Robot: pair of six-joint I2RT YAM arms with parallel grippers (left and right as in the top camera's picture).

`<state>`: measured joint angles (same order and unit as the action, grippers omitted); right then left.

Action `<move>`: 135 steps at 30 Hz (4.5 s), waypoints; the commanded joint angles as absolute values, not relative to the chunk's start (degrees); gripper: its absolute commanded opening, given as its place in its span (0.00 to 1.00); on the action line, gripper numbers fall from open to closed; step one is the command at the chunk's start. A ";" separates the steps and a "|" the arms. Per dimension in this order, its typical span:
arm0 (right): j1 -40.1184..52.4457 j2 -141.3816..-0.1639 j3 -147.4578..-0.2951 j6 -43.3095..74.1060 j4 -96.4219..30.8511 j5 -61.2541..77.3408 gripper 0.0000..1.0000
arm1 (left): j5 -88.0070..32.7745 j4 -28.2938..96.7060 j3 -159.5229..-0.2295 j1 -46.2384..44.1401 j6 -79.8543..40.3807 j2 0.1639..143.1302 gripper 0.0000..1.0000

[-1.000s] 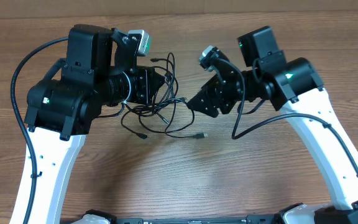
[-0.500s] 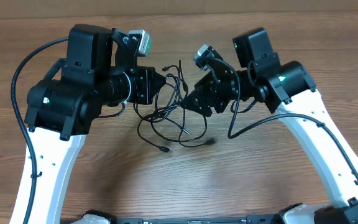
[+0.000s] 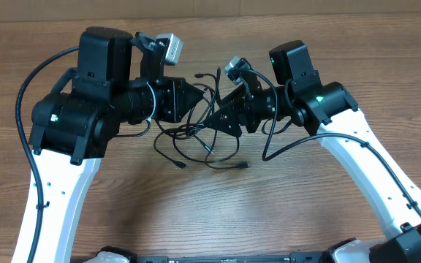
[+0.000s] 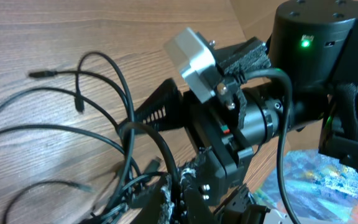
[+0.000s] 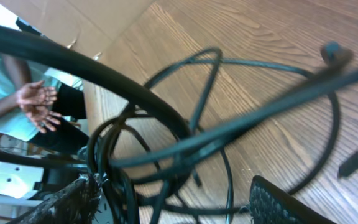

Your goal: Untangle cables

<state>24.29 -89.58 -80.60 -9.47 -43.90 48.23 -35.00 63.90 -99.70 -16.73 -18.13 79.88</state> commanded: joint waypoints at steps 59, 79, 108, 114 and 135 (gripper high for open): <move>18.02 -78.11 -90.52 -2.68 -44.82 49.47 0.04 | -29.63 67.88 -87.09 -15.35 -19.53 79.40 0.27; 21.65 -78.11 -90.50 -2.55 -46.57 53.23 0.04 | -29.61 63.09 -86.48 -17.45 -20.43 79.40 0.27; 23.88 -78.54 -90.37 -0.38 -56.49 26.04 1.00 | -31.59 61.32 -86.46 -17.28 -21.45 79.40 0.06; 23.92 -79.35 -89.91 2.52 -62.17 25.52 1.00 | -28.71 62.83 -86.46 -17.26 -21.43 79.40 0.20; 34.22 -86.06 -69.69 3.36 -56.10 25.76 1.00 | -22.98 70.48 -86.46 -1.10 -25.06 79.37 0.22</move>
<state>32.56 -84.16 -71.22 1.78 -57.47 25.93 -21.43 69.80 -86.70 -1.32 -26.41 79.88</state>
